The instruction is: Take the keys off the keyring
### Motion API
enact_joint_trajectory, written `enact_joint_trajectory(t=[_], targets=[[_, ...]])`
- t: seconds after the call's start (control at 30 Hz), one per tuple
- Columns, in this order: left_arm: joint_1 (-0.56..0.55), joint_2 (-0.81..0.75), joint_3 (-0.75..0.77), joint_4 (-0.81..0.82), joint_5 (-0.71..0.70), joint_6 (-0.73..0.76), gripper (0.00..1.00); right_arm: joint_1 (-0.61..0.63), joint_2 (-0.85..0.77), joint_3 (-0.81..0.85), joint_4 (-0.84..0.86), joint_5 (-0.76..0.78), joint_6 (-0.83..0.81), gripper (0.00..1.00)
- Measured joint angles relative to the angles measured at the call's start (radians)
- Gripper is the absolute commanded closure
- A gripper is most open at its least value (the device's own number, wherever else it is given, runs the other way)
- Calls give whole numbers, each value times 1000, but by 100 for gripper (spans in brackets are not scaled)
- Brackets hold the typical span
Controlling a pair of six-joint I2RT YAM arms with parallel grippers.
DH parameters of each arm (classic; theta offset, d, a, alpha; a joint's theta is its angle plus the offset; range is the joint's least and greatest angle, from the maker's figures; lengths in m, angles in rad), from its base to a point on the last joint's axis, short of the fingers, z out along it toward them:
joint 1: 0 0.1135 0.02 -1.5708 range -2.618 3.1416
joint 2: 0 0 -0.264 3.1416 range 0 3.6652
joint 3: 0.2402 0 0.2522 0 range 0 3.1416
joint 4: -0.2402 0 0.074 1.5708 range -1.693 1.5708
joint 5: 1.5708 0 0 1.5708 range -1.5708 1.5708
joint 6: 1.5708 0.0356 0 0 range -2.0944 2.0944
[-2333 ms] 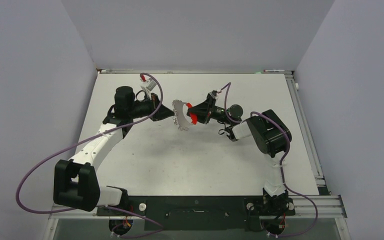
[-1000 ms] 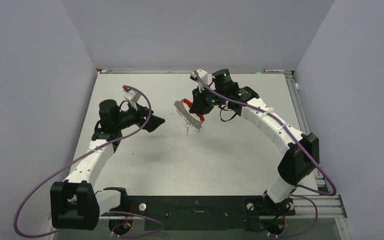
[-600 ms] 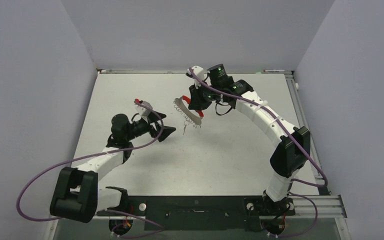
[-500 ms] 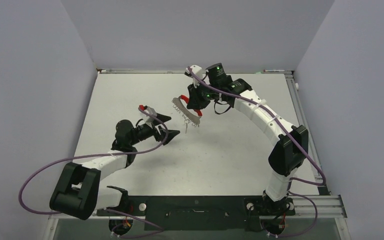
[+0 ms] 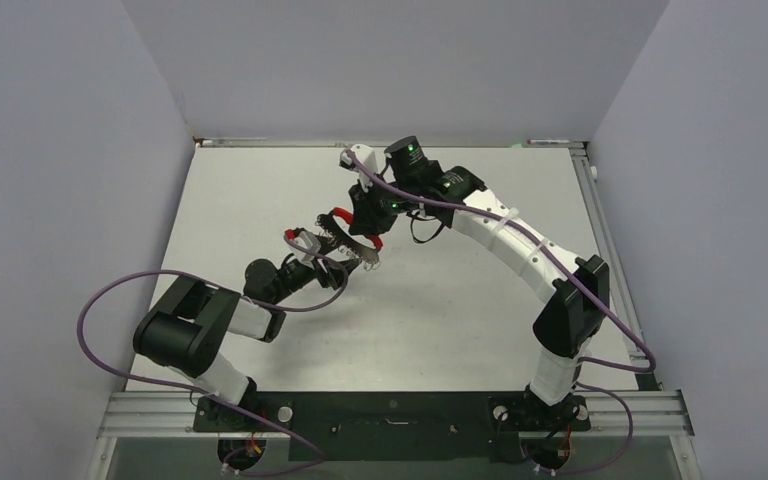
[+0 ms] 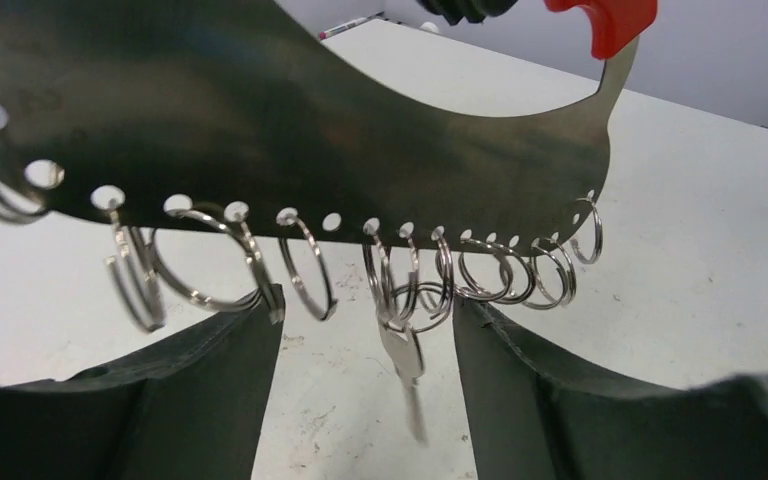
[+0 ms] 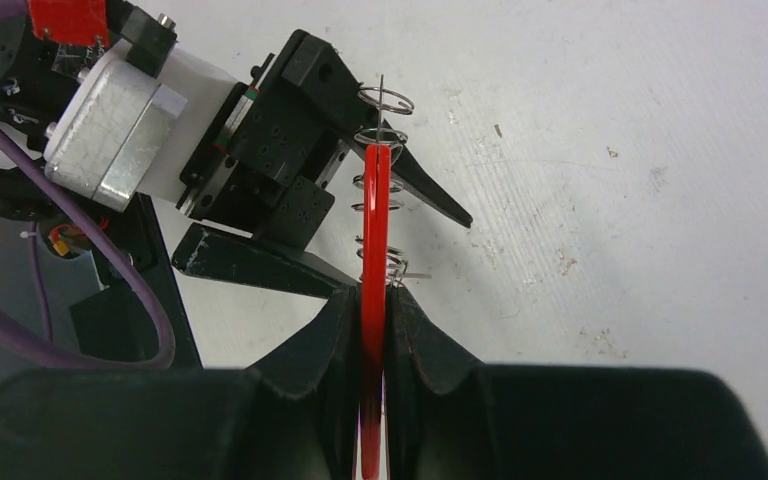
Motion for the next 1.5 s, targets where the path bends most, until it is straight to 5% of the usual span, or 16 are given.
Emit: enact_joint_trajectory(t=[0.2, 0.43, 0.67, 1.07, 1.5], targets=[[-34, 9, -8, 42, -18, 42, 67, 14, 0, 5, -1, -2, 6, 95], [-37, 16, -14, 61, -28, 53, 70, 15, 0, 19, 0, -1, 11, 95], [-37, 15, -18, 64, -25, 43, 96, 13, 0, 19, 0, -5, 22, 95], [-36, -117, -46, 54, 6, 47, 100, -80, -8, 8, 28, -77, 111, 95], [-7, -260, -2, -257, 61, 13, 100, -117, -58, -138, 133, -141, 163, 95]])
